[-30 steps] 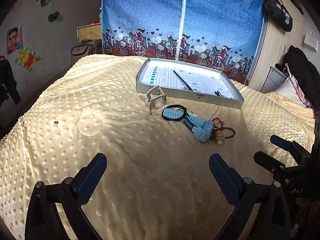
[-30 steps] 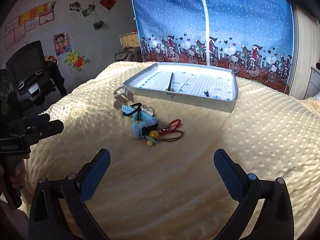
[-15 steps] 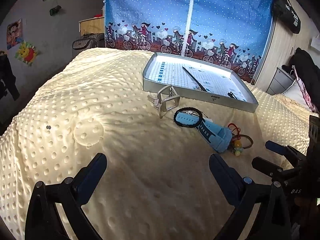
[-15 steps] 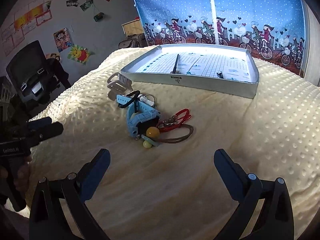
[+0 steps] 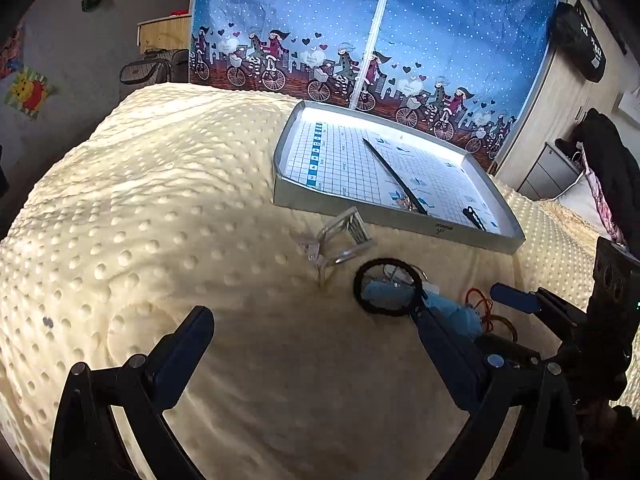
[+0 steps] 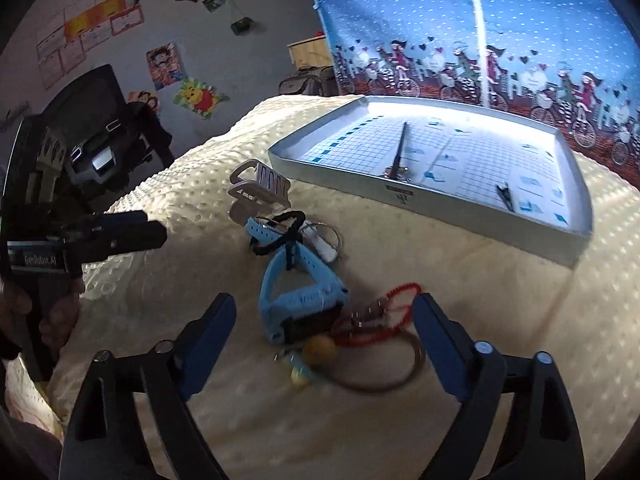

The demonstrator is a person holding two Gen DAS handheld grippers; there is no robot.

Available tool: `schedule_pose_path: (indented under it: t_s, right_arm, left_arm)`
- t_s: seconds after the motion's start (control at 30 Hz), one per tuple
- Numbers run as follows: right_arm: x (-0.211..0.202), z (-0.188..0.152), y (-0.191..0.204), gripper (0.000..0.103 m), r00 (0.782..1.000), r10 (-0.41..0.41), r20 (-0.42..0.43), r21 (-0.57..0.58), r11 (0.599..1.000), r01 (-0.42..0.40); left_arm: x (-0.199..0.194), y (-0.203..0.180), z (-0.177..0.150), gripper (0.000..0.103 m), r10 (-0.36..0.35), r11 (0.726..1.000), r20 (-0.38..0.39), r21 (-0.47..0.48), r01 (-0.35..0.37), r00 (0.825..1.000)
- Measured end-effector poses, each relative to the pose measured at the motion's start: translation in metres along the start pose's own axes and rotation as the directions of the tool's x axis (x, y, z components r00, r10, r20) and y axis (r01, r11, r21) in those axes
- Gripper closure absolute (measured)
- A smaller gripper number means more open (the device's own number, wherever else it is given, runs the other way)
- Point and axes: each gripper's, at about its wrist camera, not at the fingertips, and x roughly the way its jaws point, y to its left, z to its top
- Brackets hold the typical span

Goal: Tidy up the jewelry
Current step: 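Grasp the blue watch with the right tool while the left tool grasps the silver metal clip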

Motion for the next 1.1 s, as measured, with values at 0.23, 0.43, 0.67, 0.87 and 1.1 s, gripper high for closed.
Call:
schedule_pose_path:
  t_s: [0.23,0.43,0.67,0.87,1.1]
  right_arm:
    - [0.017,0.005,0.001,0.021,0.993,0.110,-0.038,-0.017,0.994,-0.111]
    - [0.021,0.008,0.006,0.022,0.991,0.121,-0.048,-0.074,0.989,-0.125]
    - [0.024,0.001,0.000,0.030,0.987,0.137,-0.079,-0.035,0.990,-0.140]
    - [0.025,-0.002,0.000,0.037,0.988,0.130,-0.078,-0.022,0.991,-0.132]
    - [0.028,0.000,0.005,0.051,0.986,0.124,-0.114,-0.058,0.990,-0.131]
  left_arm:
    - [0.035,0.000,0.028,0.004,-0.027,0.997,-0.020,0.077,0.029,0.999]
    - [0.051,-0.018,0.040,0.009,-0.009,0.974,-0.013,0.226,0.012,1.000]
    - [0.060,-0.027,0.042,0.037,-0.022,0.958,-0.034,0.284,0.031,0.999]
    - [0.060,-0.033,0.037,0.064,-0.031,0.951,-0.049,0.307,0.044,0.998]
    - [0.039,-0.036,0.029,0.064,-0.047,0.963,-0.033,0.264,0.054,0.998]
